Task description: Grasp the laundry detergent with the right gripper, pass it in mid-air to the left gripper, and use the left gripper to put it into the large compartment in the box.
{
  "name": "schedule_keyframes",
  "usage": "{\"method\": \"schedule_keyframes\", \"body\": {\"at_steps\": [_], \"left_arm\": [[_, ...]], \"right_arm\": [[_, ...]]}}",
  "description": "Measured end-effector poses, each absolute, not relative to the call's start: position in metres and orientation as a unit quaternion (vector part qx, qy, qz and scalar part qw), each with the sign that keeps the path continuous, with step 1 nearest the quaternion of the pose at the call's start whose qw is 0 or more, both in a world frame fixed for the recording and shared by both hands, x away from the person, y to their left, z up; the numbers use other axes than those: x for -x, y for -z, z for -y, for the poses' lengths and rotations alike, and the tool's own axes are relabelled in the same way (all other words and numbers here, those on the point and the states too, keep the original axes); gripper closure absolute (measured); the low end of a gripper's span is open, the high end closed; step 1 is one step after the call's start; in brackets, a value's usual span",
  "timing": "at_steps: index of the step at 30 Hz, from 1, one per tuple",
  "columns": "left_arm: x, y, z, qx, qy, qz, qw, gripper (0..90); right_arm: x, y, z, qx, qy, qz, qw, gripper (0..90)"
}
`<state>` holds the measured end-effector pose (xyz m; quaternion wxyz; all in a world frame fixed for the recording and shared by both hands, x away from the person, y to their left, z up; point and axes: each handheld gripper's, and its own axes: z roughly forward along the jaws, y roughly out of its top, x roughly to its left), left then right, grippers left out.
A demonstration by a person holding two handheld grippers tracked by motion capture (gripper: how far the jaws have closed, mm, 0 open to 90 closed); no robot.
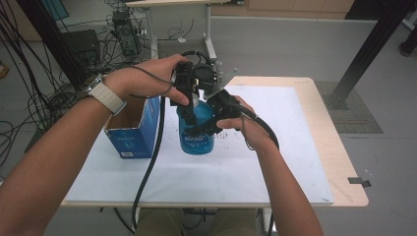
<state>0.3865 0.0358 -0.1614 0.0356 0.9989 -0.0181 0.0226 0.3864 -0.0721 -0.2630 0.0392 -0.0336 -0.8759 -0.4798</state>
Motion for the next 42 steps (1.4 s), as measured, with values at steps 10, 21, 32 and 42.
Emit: {"method": "schedule_keyframes", "body": {"at_steps": [10,21,32,42], "left_arm": [[-0.3858,0.1613,-0.0364,-0.999,-0.019,0.023,0.043,13.9],[-0.3855,0.1611,-0.0377,-0.999,-0.012,0.024,0.045,16.9],[-0.3854,0.1606,-0.0382,-0.998,-0.005,0.027,0.050,20.9],[-0.3854,0.1604,-0.0372,-0.998,0.004,0.028,0.052,24.8]], "right_arm": [[-0.3843,0.2618,0.0722,0.039,0.481,0.875,0.045,43.0],[-0.3843,0.2614,0.0730,0.032,0.485,0.873,0.041,43.0],[-0.3828,0.2605,0.0724,0.030,0.489,0.870,0.046,43.0],[-0.3819,0.2601,0.0729,0.031,0.492,0.869,0.045,43.0]]}}
